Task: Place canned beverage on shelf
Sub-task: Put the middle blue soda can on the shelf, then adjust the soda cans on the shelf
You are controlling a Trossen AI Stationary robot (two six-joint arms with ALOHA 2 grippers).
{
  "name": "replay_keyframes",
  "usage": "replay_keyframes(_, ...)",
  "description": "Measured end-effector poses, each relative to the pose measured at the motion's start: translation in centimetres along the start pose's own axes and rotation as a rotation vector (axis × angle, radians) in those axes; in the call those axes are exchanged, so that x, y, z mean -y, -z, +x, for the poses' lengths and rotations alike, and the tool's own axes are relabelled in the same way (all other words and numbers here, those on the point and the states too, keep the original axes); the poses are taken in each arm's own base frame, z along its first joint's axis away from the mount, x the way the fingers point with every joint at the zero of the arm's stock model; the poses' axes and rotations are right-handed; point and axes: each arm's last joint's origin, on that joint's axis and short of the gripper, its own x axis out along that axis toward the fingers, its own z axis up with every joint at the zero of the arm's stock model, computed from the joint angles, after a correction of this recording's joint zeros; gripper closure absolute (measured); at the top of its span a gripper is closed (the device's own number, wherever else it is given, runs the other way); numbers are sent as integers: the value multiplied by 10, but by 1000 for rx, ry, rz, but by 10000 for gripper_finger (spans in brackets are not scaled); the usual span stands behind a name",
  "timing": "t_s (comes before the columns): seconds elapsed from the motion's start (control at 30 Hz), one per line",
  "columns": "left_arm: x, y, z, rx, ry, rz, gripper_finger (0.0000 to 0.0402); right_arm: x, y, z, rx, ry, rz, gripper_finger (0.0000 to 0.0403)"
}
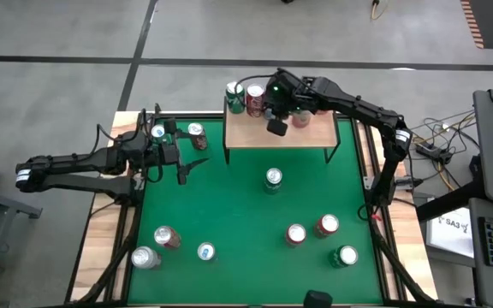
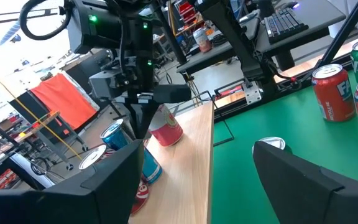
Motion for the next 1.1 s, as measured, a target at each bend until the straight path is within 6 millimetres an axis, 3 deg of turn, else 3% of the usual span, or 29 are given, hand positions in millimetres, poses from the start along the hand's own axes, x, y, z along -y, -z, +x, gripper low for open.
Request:
replay_keyframes(0.77,0,0,0,-2,1,1,114,6,2,2,-18,30,1,390)
replay_keyframes(1.1,1,1,4,-7,4,23,114,-28,-17,-12,99,-56,7,390)
